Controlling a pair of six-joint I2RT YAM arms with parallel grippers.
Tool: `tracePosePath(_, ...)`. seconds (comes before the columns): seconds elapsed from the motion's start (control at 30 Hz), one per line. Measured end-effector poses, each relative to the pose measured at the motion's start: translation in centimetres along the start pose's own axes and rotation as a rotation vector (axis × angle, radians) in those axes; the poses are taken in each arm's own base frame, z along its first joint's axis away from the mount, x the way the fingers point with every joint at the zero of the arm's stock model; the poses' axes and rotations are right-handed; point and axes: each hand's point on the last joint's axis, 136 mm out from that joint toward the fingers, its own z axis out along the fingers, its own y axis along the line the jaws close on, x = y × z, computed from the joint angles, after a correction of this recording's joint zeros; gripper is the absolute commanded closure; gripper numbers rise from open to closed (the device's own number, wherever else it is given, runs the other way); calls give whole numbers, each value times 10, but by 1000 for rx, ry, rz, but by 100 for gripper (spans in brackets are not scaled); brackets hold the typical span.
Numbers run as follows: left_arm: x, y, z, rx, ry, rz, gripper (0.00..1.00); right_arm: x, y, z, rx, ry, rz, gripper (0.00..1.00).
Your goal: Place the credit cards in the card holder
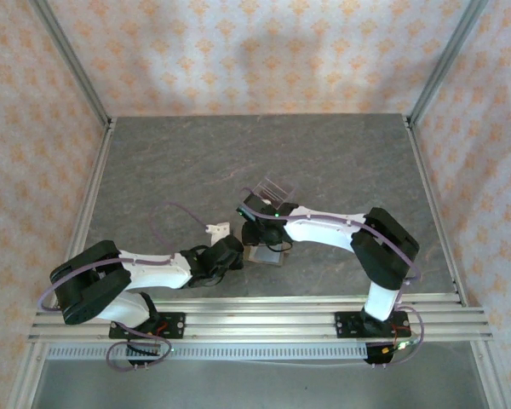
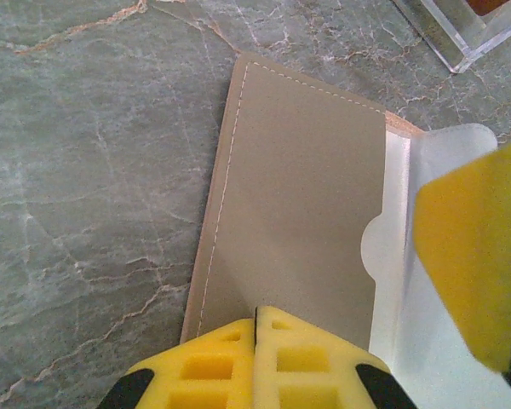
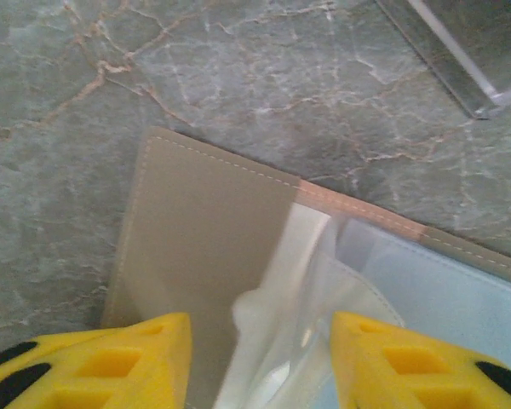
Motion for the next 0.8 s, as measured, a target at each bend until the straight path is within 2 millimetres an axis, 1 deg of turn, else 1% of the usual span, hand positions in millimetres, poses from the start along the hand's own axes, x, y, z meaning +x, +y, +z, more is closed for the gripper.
tracePosePath(0.2,3,-1,-2,11,6,5,96,-6,14,0,-70,-12,34,37)
tracePosePath(0.37,8,-2,-6,25,23,3,96,-9,21,5,-88,-7,45,35)
tracePosePath(0.6,12,0,-10,29,46,7,95,-11,24,21,-88,7,54,32)
tracePosePath(0.7,13,0,-10,28,50,6,95,-13,28,22,-105,6,57,29)
tracePosePath(0.8,13,0,-10,26,51,-5,95,-13,28,22,-113,12,63,26)
